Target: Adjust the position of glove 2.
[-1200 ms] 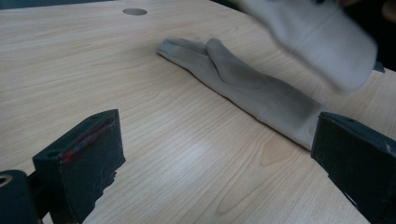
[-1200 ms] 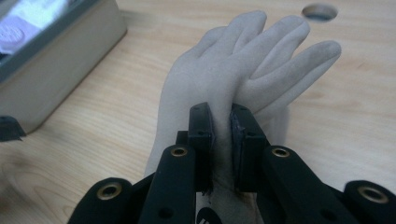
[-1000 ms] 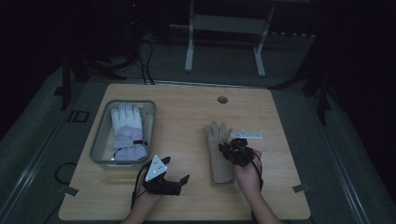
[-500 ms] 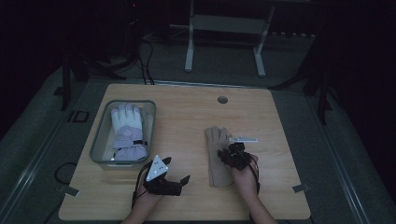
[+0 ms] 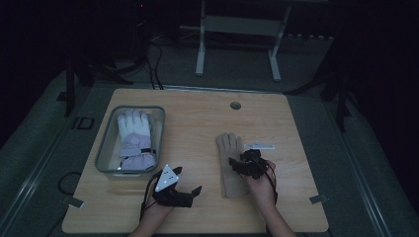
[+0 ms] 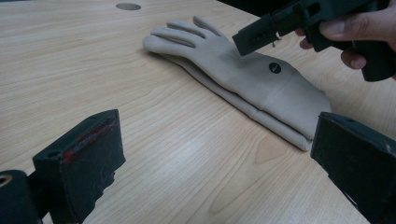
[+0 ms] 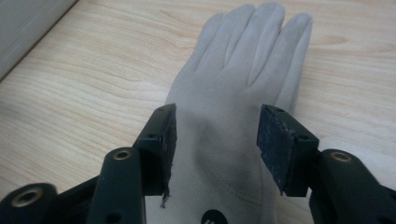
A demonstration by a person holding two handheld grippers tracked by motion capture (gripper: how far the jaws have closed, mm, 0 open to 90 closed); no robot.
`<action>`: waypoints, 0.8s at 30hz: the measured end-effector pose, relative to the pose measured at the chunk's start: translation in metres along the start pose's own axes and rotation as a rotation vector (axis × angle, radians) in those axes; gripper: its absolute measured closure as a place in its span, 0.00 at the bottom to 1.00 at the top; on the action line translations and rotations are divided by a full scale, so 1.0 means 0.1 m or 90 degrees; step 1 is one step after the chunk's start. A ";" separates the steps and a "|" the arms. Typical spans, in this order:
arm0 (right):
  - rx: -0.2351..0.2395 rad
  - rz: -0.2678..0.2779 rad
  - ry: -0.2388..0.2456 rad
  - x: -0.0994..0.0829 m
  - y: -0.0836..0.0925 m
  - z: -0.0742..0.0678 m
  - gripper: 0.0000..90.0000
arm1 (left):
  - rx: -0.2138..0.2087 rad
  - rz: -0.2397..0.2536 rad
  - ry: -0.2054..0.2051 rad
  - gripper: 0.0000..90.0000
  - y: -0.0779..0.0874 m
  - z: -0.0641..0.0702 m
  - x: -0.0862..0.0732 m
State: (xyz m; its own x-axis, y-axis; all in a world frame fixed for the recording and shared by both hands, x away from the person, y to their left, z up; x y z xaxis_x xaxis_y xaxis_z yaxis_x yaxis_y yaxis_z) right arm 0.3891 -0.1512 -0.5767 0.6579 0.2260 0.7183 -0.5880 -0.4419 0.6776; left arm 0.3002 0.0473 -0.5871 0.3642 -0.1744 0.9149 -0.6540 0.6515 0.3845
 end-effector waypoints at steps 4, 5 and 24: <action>-0.010 0.005 0.010 0.02 0.03 0.03 0.50 | 0.001 0.000 0.000 0.03 0.00 0.00 0.00; -0.015 0.003 0.015 0.02 0.04 0.05 0.48 | 0.002 0.000 0.001 0.03 0.00 0.00 0.00; 0.057 -0.022 0.035 0.08 0.20 0.25 0.18 | -0.020 -0.103 -0.009 0.03 -0.16 0.22 -0.06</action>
Point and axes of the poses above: each handheld gripper's, and its own axes: y roughly backward along the jaws, x roughly out of its top, z roughly to its right, the point moved 8 cm from there along -y, roughly forward along the jaws, and after that the axes turned 2 degrees about x, right-handed, at the moved point
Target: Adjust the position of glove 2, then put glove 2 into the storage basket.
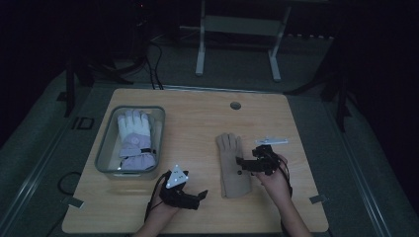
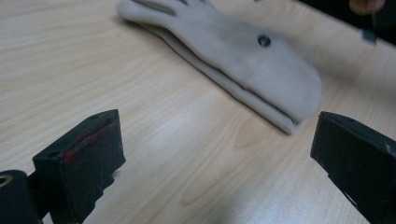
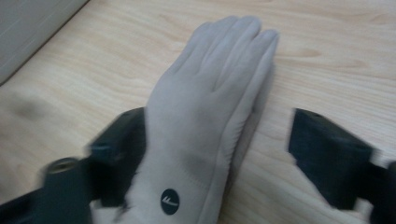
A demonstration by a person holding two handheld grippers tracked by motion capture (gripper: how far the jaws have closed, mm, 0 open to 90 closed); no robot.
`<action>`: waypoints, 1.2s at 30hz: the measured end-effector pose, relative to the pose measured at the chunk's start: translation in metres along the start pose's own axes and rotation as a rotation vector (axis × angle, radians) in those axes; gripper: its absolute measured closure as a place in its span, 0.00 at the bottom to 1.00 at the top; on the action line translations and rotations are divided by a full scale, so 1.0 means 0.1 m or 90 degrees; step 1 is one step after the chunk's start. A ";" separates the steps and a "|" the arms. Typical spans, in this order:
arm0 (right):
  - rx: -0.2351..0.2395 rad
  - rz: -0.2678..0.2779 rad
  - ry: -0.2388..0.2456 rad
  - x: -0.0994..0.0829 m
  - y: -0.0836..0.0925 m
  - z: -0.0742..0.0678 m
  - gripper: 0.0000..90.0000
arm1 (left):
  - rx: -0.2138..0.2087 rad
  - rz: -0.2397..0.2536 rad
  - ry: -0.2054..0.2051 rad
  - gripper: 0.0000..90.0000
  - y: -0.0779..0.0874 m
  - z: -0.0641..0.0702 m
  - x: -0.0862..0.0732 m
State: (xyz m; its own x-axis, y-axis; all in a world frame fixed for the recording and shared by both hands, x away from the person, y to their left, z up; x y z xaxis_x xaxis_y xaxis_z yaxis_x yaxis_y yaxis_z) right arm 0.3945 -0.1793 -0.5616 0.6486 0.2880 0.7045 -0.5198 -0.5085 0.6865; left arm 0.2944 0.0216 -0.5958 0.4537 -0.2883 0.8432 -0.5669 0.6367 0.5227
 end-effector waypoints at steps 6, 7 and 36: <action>0.003 -0.026 0.016 -0.04 -0.02 0.00 0.12 | -0.012 -0.033 -0.007 0.03 -0.09 0.14 0.03; -0.001 -0.027 0.012 -0.04 -0.03 0.01 0.16 | -0.018 -0.037 0.000 0.03 -0.11 0.16 0.04; 0.022 -0.110 -0.048 -0.01 -0.56 0.17 0.34 | 0.009 -0.168 0.061 0.17 -0.87 0.28 0.24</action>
Point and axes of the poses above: each handheld gripper's, and its own axes: y roughly backward along the jaws, x roughly out of its top, z roughly to its right, the point moved 8 cm from there along -y, roughly forward along the jaws, and after that the axes turned 2 degrees about x, right-handed, at the moved point
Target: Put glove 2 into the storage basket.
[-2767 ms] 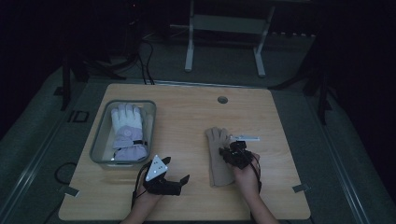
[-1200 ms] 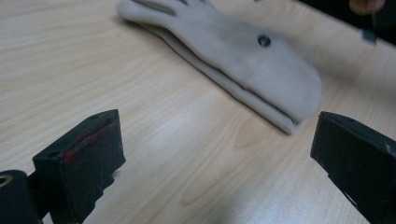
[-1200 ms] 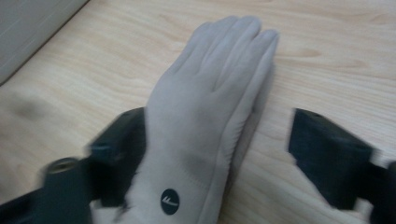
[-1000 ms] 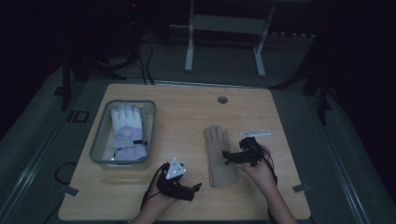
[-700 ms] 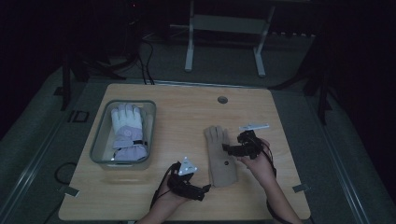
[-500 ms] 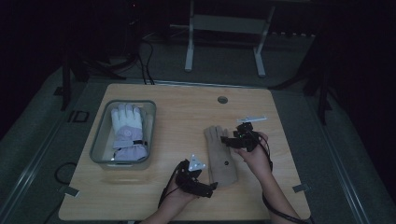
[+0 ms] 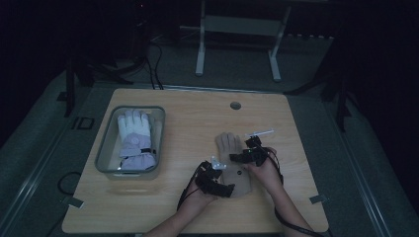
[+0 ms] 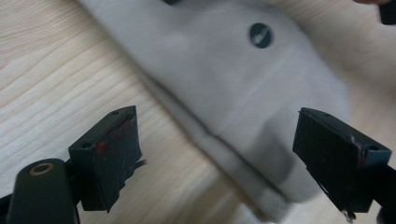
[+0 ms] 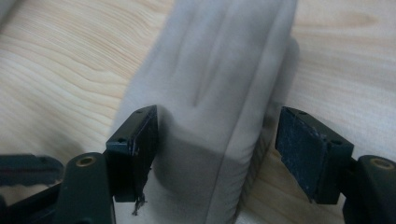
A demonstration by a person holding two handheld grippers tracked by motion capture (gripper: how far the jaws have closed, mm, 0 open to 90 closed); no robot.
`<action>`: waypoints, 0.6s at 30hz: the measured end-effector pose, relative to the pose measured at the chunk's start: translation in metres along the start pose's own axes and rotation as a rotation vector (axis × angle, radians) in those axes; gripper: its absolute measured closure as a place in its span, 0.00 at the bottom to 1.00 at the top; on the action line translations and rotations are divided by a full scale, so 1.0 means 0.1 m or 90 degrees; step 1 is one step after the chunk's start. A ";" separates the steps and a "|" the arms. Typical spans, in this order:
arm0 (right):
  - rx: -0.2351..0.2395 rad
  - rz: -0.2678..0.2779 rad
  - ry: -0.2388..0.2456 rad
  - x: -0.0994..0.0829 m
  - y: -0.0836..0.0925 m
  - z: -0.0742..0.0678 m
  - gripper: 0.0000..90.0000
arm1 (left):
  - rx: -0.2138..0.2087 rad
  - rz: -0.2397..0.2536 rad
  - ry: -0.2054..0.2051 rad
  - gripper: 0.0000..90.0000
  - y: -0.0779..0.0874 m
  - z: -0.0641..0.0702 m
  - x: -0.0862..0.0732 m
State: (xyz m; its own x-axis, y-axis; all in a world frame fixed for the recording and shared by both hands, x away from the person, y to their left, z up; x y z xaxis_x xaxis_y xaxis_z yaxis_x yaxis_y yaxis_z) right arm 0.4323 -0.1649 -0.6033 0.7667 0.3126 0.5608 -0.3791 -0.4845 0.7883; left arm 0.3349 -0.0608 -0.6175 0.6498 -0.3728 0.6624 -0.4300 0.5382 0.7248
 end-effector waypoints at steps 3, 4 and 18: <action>0.006 -0.003 0.001 -0.03 -0.03 -0.02 0.38 | 0.007 0.001 0.000 0.18 -0.01 -0.01 0.01; 0.009 -0.003 0.003 -0.04 -0.03 -0.03 0.40 | 0.012 0.001 -0.006 0.18 -0.02 0.00 0.01; 0.022 0.025 0.032 -0.11 0.02 -0.18 0.77 | 0.039 0.020 -0.063 0.45 -0.09 0.18 0.04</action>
Point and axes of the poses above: each handheld gripper's, and its own axes: y roughly backward along the jaws, x roughly out of its top, z roughly to its right, the point moved 8 cm from there along -y, roughly forward along the jaws, and after that the axes turned 2 degrees about x, right-handed, at the moved point
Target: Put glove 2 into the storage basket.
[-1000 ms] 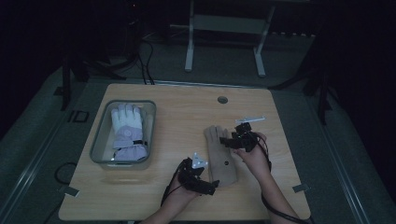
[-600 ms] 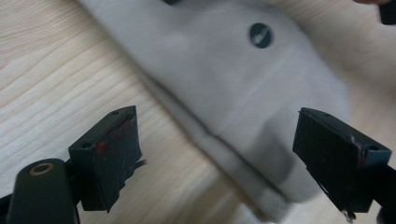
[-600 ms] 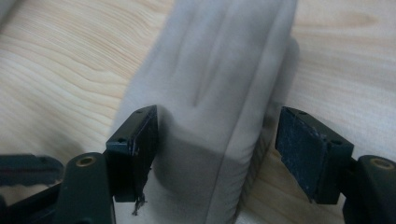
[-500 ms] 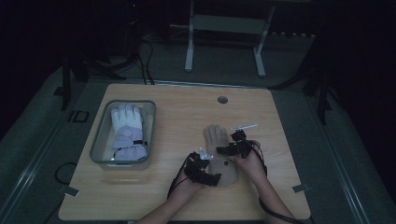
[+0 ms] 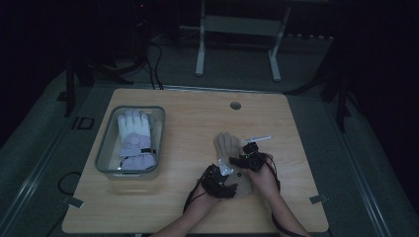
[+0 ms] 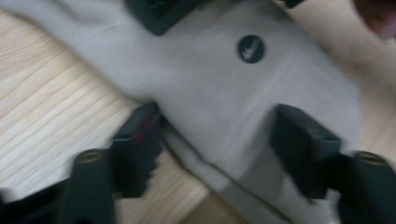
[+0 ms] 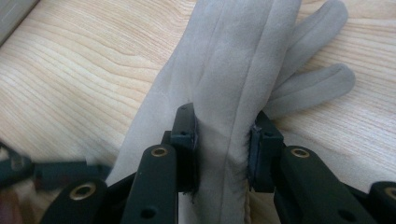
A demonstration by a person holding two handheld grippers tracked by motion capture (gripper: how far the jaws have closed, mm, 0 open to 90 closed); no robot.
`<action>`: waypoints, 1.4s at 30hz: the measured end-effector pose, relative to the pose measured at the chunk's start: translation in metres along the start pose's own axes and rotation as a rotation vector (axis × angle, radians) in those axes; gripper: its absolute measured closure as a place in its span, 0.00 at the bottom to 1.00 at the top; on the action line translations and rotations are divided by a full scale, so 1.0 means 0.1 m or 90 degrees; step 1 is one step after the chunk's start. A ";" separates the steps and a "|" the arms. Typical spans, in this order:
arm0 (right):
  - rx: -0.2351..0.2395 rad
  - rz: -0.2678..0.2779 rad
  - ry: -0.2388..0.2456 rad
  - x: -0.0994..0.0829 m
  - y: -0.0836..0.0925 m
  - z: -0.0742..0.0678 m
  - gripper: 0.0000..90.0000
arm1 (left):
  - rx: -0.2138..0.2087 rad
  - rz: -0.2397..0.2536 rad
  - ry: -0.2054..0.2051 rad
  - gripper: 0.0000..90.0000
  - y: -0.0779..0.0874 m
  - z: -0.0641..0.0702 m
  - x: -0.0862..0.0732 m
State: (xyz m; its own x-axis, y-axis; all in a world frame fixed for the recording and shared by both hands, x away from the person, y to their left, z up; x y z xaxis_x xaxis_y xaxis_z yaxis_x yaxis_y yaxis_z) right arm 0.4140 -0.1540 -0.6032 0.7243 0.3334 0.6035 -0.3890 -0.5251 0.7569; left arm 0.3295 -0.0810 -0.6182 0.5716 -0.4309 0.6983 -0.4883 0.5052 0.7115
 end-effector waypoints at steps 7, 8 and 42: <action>-0.004 0.003 0.003 -0.02 0.02 -0.03 0.78 | -0.044 -0.007 0.006 0.80 0.00 0.02 0.02; -0.005 0.004 0.003 -0.02 0.03 -0.04 0.79 | -0.047 -0.006 0.006 0.82 0.00 0.02 0.02; 0.044 0.136 0.007 0.74 0.40 -0.54 0.83 | 0.003 0.041 -0.008 0.89 0.80 -0.53 0.36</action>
State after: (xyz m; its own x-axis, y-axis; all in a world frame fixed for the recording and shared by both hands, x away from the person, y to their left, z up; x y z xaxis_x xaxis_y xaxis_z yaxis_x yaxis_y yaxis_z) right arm 0.4212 -0.1080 -0.5141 0.6235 0.2178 0.7509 -0.4918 -0.6373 0.5932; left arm 0.3455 -0.0167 -0.5405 0.5299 -0.4074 0.7438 -0.5273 0.5286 0.6652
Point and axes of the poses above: each handheld gripper's, and its own axes: y roughly backward along the jaws, x roughly out of its top, z roughly to its right, the point moved 8 cm from there along -y, roughly forward along the jaws, and after that the axes turned 2 degrees about x, right-handed, at the moved point
